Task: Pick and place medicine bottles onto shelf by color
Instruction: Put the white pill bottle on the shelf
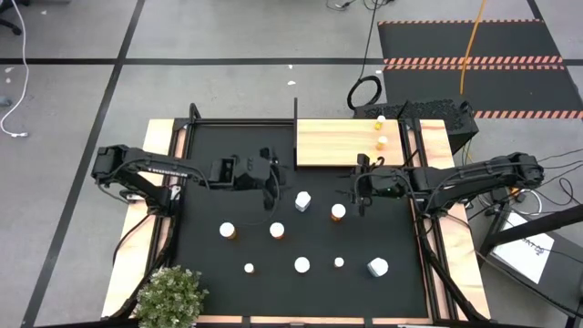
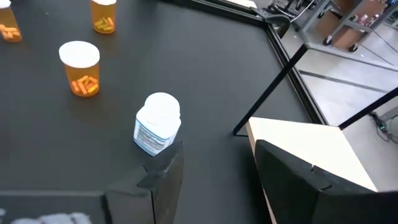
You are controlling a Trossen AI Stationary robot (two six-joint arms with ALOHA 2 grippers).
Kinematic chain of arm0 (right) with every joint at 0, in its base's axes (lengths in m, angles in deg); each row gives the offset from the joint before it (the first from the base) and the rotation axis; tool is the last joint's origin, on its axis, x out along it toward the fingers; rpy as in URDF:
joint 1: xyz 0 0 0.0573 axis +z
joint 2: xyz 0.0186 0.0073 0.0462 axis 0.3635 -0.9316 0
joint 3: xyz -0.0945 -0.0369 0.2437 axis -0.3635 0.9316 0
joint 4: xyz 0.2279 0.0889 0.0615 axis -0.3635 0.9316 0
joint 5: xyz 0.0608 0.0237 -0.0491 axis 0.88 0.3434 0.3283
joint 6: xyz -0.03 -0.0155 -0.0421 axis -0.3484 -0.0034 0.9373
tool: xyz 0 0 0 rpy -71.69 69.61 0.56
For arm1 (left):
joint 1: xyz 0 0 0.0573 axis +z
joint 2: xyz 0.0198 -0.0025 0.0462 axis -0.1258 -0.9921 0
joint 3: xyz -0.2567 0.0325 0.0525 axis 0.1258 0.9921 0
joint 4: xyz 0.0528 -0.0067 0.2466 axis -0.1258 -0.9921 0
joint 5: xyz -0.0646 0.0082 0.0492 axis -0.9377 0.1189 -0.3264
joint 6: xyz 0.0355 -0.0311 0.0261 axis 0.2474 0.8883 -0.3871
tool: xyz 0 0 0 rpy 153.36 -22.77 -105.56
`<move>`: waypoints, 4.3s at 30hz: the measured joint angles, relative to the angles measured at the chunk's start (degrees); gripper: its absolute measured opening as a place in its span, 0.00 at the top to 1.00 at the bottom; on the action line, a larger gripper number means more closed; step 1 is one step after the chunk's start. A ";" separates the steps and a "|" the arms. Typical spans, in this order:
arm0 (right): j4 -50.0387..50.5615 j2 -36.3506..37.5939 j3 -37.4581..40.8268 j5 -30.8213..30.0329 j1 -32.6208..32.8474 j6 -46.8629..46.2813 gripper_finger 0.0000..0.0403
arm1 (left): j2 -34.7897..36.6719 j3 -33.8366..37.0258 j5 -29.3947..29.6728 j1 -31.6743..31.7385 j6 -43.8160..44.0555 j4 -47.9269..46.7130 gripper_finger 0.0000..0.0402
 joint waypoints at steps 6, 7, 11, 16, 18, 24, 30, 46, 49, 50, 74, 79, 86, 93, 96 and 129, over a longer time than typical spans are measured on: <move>-0.18 0.36 -0.02 0.02 0.00 1.31 0.52 | -4.30 -6.06 -9.60 1.28 -1.12 -7.26 0.39; -0.06 0.31 0.00 0.02 0.00 1.53 0.52 | -5.47 -7.84 -10.82 1.73 -1.03 -8.93 0.38; -0.15 0.31 -0.01 0.03 0.00 2.65 0.52 | -13.04 -15.36 -14.82 2.76 -2.32 -17.57 0.36; 1.06 0.34 0.00 0.21 0.00 2.44 0.52 | -21.54 -23.53 -16.80 2.68 -6.50 -25.81 0.31; 1.67 0.34 -0.02 0.22 0.00 2.37 0.52 | -23.95 -24.89 -16.77 2.54 -7.51 -27.15 0.29; 4.39 0.34 -0.02 0.24 0.00 1.41 0.52 | -26.56 -25.90 -16.55 2.89 -9.66 -25.42 0.21; 5.25 0.34 -0.02 0.26 0.00 1.00 0.52 | -27.91 -25.85 -16.41 4.34 -12.54 -24.90 0.19; 5.04 0.36 -0.02 0.26 0.00 0.99 0.52 | -30.79 -25.81 -20.98 5.18 -15.14 -22.65 0.44; 5.15 0.36 -0.02 0.26 0.00 0.99 0.52 | -30.73 -25.83 -21.14 5.08 -14.73 -22.14 0.49; 5.19 0.36 -0.02 0.26 0.00 0.99 0.52 | -30.72 -25.83 -21.17 5.05 -14.34 -22.10 0.50; 2.14 0.36 -0.02 -4.39 -0.11 -1.00 0.52 | -28.58 -25.70 -13.16 5.06 7.30 -23.11 0.52; -2.42 0.19 1.18 -4.42 -0.35 -1.67 0.52 | -25.07 -25.73 -9.00 5.03 11.62 -23.52 0.51; -17.18 0.18 5.86 -4.41 -0.33 -0.20 0.52 | -19.55 -25.73 -3.36 5.06 17.87 -22.85 0.51; -26.11 -0.79 7.50 -6.13 -0.15 1.36 0.48 | -17.26 -25.79 0.77 5.16 22.83 -16.07 0.51; -27.46 -2.67 7.55 -8.72 0.39 2.56 0.42 | -17.15 -25.83 1.35 5.16 24.17 -11.90 0.51; -42.67 -15.18 7.56 -18.93 0.59 5.71 0.57 | -17.19 -25.79 3.24 1.04 33.78 -7.33 0.51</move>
